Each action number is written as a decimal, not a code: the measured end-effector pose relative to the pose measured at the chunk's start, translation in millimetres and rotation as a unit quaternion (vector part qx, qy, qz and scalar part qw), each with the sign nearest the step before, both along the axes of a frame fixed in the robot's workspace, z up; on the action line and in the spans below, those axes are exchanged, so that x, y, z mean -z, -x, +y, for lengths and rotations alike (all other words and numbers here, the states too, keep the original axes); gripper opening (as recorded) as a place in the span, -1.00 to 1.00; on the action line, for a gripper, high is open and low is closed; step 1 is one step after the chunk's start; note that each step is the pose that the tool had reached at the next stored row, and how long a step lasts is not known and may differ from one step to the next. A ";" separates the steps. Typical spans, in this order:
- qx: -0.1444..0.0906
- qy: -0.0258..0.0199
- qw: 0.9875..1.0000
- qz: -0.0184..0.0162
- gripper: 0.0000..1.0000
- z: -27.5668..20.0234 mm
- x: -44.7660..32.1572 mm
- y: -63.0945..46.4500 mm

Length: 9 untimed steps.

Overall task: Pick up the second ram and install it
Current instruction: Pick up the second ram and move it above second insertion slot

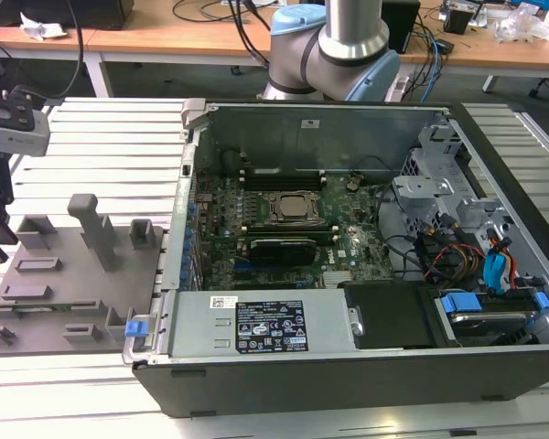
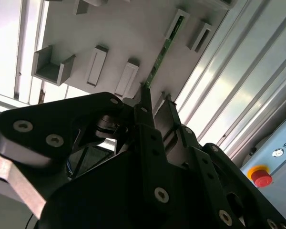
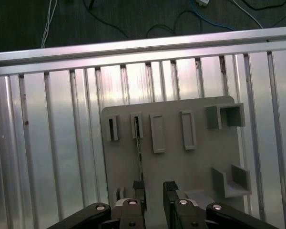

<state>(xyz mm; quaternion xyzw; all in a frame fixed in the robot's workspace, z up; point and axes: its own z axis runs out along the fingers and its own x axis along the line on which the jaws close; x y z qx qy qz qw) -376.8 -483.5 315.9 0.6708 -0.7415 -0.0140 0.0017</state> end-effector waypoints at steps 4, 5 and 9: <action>0.000 0.000 1.000 0.000 -0.40 -0.1 2.7 0.0; 0.000 0.000 1.000 0.000 -0.40 -0.1 3.3 0.0; 0.000 0.000 1.000 0.000 -0.40 -0.3 5.8 0.0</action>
